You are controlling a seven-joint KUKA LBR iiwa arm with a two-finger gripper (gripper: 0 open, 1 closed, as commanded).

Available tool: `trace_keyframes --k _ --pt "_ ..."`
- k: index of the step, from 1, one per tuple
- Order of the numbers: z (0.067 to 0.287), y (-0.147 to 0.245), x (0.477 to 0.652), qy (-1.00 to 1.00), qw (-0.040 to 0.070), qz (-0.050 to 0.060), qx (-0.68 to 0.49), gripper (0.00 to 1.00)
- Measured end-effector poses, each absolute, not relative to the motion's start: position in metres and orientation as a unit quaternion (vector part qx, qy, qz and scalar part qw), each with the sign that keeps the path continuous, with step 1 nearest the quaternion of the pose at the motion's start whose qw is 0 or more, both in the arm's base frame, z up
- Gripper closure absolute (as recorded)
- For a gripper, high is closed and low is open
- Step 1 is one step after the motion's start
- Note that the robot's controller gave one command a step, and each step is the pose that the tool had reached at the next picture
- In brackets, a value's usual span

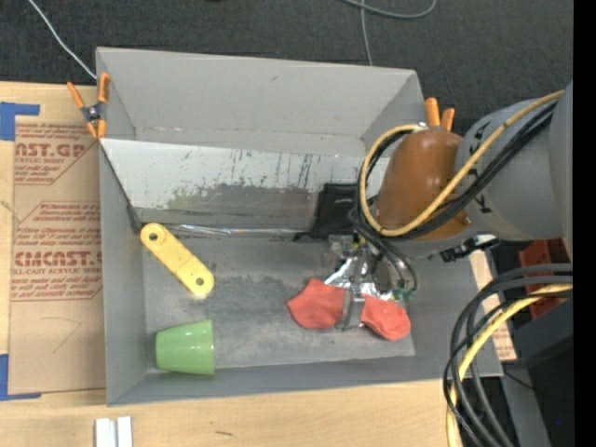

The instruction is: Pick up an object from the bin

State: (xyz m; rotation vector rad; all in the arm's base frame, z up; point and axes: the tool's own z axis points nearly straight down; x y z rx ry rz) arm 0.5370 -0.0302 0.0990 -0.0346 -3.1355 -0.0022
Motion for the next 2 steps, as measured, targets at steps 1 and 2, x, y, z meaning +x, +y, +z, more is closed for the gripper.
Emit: trace_keyframes --k 1,2 --pt "0.0792 -0.0326 0.5193 -1.000 0.004 -0.001 -0.003 0.00" --pt "0.0699 -0.0298 0.5164 -1.000 0.003 -0.001 -0.004 1.00"
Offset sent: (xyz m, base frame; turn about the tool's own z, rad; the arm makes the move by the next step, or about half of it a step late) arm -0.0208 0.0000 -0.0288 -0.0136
